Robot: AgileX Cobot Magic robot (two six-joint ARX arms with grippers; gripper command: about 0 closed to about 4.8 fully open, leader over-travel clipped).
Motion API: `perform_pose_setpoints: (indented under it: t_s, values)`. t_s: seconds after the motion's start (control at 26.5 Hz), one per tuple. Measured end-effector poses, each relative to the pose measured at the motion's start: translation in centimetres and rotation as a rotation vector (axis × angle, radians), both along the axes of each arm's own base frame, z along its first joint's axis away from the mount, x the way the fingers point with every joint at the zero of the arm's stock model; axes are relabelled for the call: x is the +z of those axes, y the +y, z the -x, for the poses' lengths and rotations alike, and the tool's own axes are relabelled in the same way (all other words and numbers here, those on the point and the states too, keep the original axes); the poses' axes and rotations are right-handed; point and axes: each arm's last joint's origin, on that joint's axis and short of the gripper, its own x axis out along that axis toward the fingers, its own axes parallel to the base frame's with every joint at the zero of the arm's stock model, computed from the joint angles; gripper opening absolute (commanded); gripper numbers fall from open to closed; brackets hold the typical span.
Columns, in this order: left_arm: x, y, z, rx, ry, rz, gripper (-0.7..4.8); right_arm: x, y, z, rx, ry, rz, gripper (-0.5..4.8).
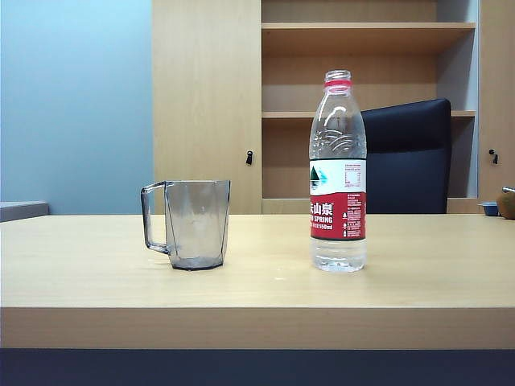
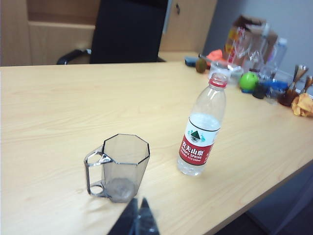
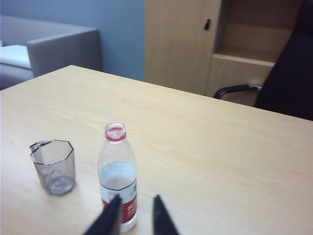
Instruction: Pick up the mineral water bottle on the table and pour water into the mug until it's half full.
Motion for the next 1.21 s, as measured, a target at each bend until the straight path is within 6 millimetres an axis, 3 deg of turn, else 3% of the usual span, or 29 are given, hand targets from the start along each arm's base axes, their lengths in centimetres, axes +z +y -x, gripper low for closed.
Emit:
perform_pose_setpoints:
  t_s: [0.15,0.26,0.42,0.57,0.76,0.79,0.83,0.87,1.21]
  values:
    - [1.4,0.0,-0.8,-0.021,0.003,-0.024,-0.06,1.3,0.4,-3.5,0.073,0.081,-0.021,1.43]
    - [1.3,-0.1,-1.2,-0.025,0.029,-0.024,-0.06,-0.6,1.2,-6.4,0.116,0.176,-0.071,1.49]
    - [1.3,-0.1,-1.2,-0.027,0.024,-0.026,-0.06,-4.0,2.5,-8.8,0.066,0.124,-0.152,1.5]
    - [1.3,0.0,-1.2,-0.009,0.024,-0.027,-0.06,-7.9,3.8,-9.1,0.041,0.029,-0.253,1.52]
    - [1.3,0.0,-1.2,-0.006,0.025,-0.028,-0.06,-13.2,5.6,-7.8,0.048,0.036,-0.243,1.6]
    - [1.3,0.0,-1.2,-0.004,0.024,-0.028,-0.06,-14.5,5.9,-7.4,0.045,0.05,-0.216,2.31]
    - [1.3,0.0,-1.2,-0.001,0.024,-0.028,-0.06,-16.4,6.2,-6.6,0.031,0.076,-0.164,3.71]
    - [1.3,0.0,-1.2,-0.001,0.025,-0.028,-0.06,-17.9,6.3,-6.0,-0.018,0.075,-0.147,4.69]
    - [1.1,0.0,-1.2,0.002,0.045,-0.029,-0.06,-20.1,6.4,-6.5,-0.104,0.112,-0.097,4.79]
